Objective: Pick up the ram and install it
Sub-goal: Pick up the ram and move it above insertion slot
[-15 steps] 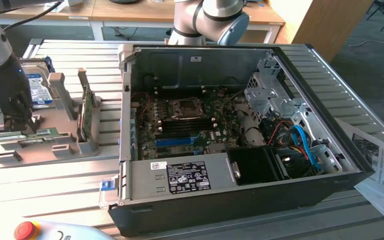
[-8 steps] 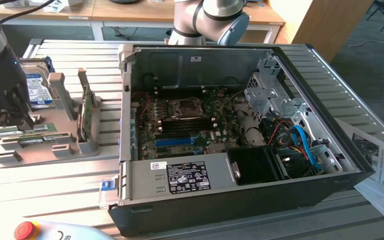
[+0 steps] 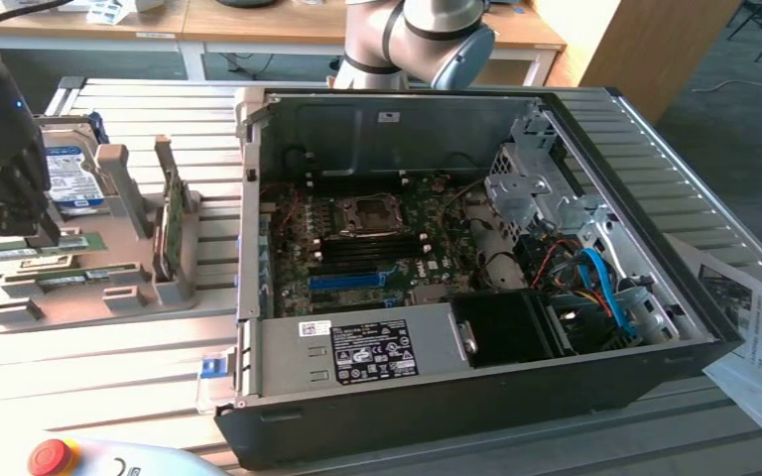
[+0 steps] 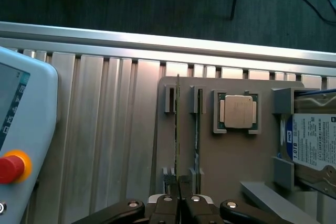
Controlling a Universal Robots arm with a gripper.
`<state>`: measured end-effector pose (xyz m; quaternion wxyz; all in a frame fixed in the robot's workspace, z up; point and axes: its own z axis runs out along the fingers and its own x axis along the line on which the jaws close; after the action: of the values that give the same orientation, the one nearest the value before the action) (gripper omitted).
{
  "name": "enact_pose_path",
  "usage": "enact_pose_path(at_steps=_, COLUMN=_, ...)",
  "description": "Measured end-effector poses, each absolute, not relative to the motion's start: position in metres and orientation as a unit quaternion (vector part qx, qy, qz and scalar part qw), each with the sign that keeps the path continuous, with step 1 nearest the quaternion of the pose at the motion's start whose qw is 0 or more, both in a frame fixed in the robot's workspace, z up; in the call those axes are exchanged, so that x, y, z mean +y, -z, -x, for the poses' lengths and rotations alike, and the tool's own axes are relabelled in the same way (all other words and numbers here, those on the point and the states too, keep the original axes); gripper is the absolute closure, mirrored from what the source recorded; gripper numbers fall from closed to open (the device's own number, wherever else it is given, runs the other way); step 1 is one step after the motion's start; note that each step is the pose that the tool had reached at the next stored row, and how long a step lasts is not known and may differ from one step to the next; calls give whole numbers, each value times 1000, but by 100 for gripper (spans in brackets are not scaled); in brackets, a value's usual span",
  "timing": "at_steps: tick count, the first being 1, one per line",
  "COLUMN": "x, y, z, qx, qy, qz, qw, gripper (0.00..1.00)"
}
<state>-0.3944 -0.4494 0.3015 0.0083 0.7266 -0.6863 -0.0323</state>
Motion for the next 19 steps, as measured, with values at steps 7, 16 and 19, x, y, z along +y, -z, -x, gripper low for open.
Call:
enact_pose_path(at_steps=7, x=-449, y=-316, z=394, qx=-686, qy=32, qz=-727, qw=8, gripper=88)
enact_pose_path(at_steps=16, x=-449, y=-337, z=394, qx=-686, qy=32, qz=-727, qw=8, gripper=88)
enact_pose_path(at_steps=19, x=-449, y=-344, z=394, qx=-686, qy=32, qz=-727, qw=8, gripper=88)
